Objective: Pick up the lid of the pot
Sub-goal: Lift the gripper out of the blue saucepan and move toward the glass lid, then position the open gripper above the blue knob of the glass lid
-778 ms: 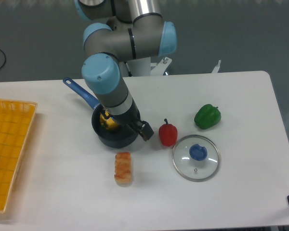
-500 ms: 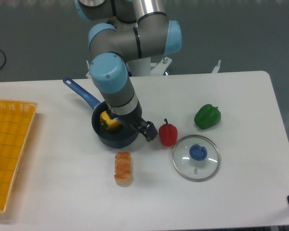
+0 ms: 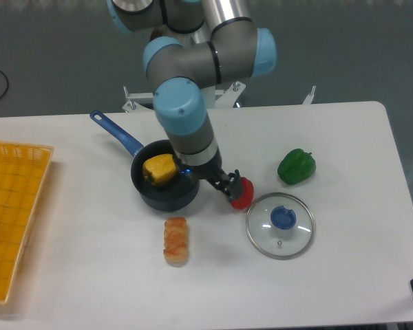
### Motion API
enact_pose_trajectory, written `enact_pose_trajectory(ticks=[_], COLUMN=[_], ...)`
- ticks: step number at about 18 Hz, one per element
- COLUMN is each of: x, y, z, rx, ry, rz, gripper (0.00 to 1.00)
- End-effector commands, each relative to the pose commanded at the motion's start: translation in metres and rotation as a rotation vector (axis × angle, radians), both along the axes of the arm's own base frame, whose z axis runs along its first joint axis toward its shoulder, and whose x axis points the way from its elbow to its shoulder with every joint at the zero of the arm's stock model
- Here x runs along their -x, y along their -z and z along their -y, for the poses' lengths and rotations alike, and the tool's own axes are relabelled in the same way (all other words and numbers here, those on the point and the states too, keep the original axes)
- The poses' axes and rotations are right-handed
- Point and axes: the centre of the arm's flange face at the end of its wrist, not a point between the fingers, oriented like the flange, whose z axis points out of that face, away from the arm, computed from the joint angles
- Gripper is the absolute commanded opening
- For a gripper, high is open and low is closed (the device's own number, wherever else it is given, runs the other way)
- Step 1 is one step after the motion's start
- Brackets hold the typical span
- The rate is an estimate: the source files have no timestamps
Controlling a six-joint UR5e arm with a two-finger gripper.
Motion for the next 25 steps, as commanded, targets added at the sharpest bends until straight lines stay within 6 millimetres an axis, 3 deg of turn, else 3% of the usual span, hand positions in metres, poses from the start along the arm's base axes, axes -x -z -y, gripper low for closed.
enact_pose_trajectory(ticks=[4,7,14,21,25], x=[0.041,0.062,0.109,0.141,0.149], y=[0.003,0.009,0.058,0.06,0.075], z=[0.034,0.055,0.071,0.093,0.09], rx=[0.034,0.041,-0.017,-0.192,-0.2], ry=[0.128,0.145,0.076,0.003,0.009], rz=[0.02,0.038,0.027,0.09,0.079], gripper=[1.0,1.0,1.0,1.0,1.0])
